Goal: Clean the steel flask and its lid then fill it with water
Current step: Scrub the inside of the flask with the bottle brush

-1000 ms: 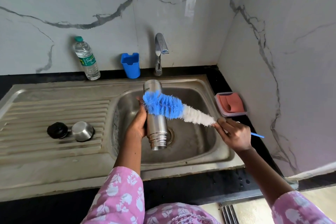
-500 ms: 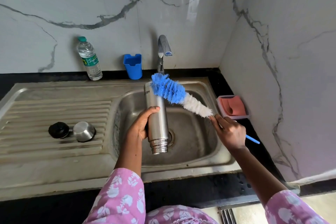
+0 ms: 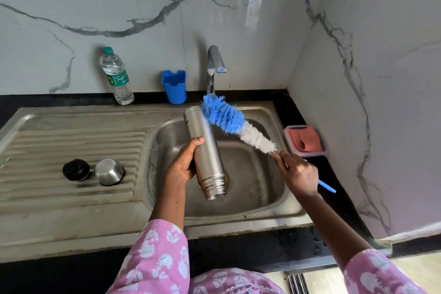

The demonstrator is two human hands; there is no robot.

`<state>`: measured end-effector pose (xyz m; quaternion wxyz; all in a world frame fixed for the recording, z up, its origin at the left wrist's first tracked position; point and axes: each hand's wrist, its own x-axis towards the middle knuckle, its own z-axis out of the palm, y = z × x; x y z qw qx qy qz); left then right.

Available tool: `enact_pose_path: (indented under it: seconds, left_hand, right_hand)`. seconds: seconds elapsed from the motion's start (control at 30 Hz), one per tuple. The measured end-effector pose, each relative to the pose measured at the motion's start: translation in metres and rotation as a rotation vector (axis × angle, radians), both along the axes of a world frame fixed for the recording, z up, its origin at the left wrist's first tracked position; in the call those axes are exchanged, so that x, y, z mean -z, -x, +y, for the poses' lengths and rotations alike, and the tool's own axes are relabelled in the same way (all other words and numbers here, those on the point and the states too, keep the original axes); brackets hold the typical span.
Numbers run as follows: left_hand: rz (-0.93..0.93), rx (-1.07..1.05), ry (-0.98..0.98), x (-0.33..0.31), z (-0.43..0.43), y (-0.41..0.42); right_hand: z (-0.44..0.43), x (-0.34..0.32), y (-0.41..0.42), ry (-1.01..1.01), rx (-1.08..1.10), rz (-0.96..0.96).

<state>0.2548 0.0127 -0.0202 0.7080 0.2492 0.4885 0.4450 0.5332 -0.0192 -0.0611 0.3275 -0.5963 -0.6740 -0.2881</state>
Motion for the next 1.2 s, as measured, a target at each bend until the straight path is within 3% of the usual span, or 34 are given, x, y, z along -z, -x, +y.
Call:
enact_pose_path:
  seconds: [0.27, 0.63, 0.93, 1.2]
  left_hand:
    - [-0.028, 0.023, -0.004, 0.002, 0.002, -0.004]
    - [-0.024, 0.043, 0.064, 0.013, 0.007, -0.002]
    - [-0.171, -0.065, 0.057, 0.014, 0.002, 0.005]
    - [-0.157, -0.086, 0.038, 0.013, 0.003, -0.003]
  right_hand:
    - [0.001, 0.000, 0.012, 0.060, -0.043, 0.103]
    - [0.000, -0.006, 0.016, 0.063, -0.026, 0.115]
    - [-0.020, 0.005, -0.008, 0.040, -0.198, 0.096]
    - [-0.011, -0.010, 0.009, 0.034, -0.170, 0.094]
